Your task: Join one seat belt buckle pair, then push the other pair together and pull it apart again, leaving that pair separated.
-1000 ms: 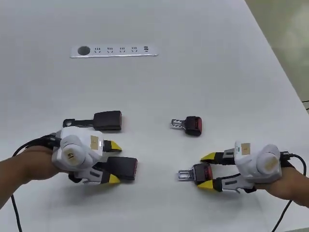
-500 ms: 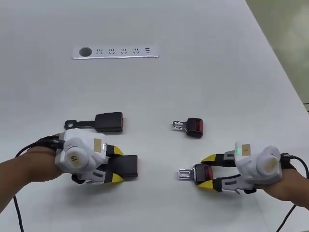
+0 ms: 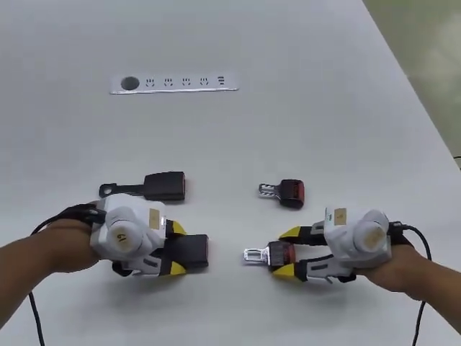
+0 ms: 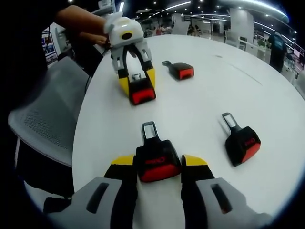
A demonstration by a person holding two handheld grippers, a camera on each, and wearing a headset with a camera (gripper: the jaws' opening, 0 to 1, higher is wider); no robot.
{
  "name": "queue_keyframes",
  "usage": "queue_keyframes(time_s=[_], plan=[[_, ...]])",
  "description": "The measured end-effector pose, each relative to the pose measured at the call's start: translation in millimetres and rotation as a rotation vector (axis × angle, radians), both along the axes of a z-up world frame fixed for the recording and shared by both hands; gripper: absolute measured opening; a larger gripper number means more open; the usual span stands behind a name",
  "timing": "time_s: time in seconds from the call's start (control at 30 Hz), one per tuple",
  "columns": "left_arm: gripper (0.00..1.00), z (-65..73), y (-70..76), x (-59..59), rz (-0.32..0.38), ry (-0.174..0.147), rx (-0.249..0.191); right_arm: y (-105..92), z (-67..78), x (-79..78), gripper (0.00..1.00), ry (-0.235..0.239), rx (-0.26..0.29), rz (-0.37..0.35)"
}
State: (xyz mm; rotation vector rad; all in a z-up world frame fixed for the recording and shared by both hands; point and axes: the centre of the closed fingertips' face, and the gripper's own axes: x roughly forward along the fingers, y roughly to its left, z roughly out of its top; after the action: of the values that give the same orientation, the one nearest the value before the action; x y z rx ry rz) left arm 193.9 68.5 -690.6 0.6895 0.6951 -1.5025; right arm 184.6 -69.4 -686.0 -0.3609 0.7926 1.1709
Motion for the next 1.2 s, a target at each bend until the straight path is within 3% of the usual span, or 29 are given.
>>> queue_keyframes(time_s=[0.1,0.2,0.23,0.43,0.63,0.7,0.77,0.83,1.2], plan=[[0.34,-0.9,0.1,0.8,0.000,0.001,0.006,15.0,-0.3,6.1,0.34,0.000,0.025,-0.015],[0.34,-0.8,-0.3,-0.6,-0.009,-0.001,0.026,36.1,0.4,7.9,0.34,-0.010,0.012,0.030],[0.34,-0.8,-0.3,0.0,-0.014,-0.001,0.027,39.2,1.3,8.7,0.34,-0.016,0.009,0.053],[0.34,-1.0,0.1,0.3,-0.011,0.002,0.043,51.4,3.8,13.2,0.34,0.003,0.047,0.015],[0.34,-1.2,1.0,0.9,0.000,0.001,0.048,67.8,1.3,12.8,0.34,-0.003,0.068,0.026],[0.34,-1.5,0.4,1.1,-0.007,-0.002,0.054,75.4,0.5,12.3,0.33,0.023,0.078,0.011],[0.34,-1.3,0.6,0.5,-0.009,-0.002,0.061,76.1,-0.2,11.7,0.33,-0.012,0.053,0.067],[0.34,-1.4,1.5,0.9,-0.002,0.002,0.052,75.5,0.5,10.4,0.33,0.015,0.073,0.043],[0.34,-2.5,2.6,2.3,-0.019,0.005,0.075,83.3,-3.2,6.8,0.33,0.026,0.073,0.048]])
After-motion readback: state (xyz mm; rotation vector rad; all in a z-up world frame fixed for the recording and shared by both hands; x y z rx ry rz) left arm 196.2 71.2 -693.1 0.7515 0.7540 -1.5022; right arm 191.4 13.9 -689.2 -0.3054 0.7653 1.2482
